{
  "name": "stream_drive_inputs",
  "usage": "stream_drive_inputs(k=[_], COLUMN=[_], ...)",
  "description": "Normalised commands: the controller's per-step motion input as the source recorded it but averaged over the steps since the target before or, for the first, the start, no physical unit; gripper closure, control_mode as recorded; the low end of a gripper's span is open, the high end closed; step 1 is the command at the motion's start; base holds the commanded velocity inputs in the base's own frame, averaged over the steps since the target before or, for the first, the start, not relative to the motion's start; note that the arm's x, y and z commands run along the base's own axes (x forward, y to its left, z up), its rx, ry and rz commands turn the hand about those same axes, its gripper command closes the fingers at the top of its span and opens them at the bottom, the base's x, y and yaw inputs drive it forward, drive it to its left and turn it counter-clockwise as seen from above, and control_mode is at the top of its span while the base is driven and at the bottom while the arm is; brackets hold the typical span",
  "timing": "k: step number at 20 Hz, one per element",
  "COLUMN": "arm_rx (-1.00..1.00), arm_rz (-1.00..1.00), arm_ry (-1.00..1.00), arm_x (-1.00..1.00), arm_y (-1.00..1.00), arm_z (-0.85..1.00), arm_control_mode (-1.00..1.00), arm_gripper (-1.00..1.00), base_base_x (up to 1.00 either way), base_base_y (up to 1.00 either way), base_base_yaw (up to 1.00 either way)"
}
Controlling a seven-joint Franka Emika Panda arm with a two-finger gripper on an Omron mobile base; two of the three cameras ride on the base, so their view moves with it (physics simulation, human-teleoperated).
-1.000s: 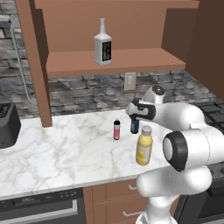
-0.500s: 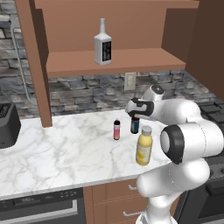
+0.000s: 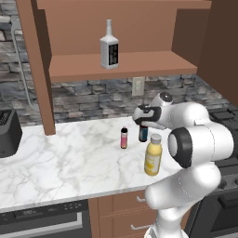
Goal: Sort all alcoholic drinks to one cabinet, and non-alcoholic drinks to the other.
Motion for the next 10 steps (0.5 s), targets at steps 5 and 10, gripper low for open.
stream_drive_inputs(k=[5, 10], arm_rx=[0.0, 0.01], arm_rz=[0.0, 0.0], arm_ry=[0.0, 0.0], arm_x=[0.09, 0.07], arm_y=[0.0, 0.0], arm_z=[-0.09, -0.06], arm_control_mode=[-1.0, -1.0], arm_gripper=[-1.0, -1.0], base_base_x=[0.0, 0.0], base_base_y=[0.0, 0.0], base_base_yaw=[0.0, 0.0])
